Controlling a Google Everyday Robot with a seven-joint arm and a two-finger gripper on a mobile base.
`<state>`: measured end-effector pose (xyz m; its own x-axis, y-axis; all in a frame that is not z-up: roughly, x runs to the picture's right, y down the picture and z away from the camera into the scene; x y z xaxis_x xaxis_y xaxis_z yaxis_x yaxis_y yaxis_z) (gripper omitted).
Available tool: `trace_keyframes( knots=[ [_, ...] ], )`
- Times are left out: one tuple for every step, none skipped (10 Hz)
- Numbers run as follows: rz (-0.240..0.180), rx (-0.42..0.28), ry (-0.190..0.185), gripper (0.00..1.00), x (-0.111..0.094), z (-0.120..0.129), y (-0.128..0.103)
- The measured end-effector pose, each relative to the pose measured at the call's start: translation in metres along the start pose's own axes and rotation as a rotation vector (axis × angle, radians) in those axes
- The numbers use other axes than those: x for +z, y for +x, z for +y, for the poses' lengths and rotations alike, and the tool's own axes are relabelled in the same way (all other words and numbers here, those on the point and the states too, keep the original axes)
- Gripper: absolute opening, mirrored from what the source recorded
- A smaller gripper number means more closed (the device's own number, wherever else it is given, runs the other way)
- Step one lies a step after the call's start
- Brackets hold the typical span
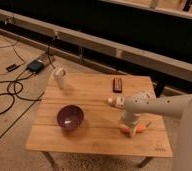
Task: Drag the pepper across the table
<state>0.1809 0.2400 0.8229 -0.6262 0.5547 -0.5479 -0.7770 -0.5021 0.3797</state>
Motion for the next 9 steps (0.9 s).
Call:
trace_keyframes(
  knots=[
    [0.000, 0.000, 0.000, 0.65, 0.0000, 0.0000, 0.0000],
    [0.000, 0.000, 0.000, 0.65, 0.0000, 0.0000, 0.0000],
    [0.002, 0.000, 0.002, 0.65, 0.0011, -0.0005, 0.0006],
    [0.001, 0.000, -0.001, 0.65, 0.0007, 0.0002, 0.0000],
    [0.001, 0.000, 0.000, 0.65, 0.0008, 0.0001, 0.0003],
    [0.001, 0.002, -0.001, 0.65, 0.0009, 0.0003, -0.0003],
    [0.002, 0.007, 0.000, 0.65, 0.0013, -0.0007, -0.0015],
    [0.000, 0.021, -0.002, 0.65, 0.0014, -0.0025, -0.0044],
    [-0.001, 0.031, -0.004, 0.65, 0.0014, -0.0037, -0.0065]
  ],
)
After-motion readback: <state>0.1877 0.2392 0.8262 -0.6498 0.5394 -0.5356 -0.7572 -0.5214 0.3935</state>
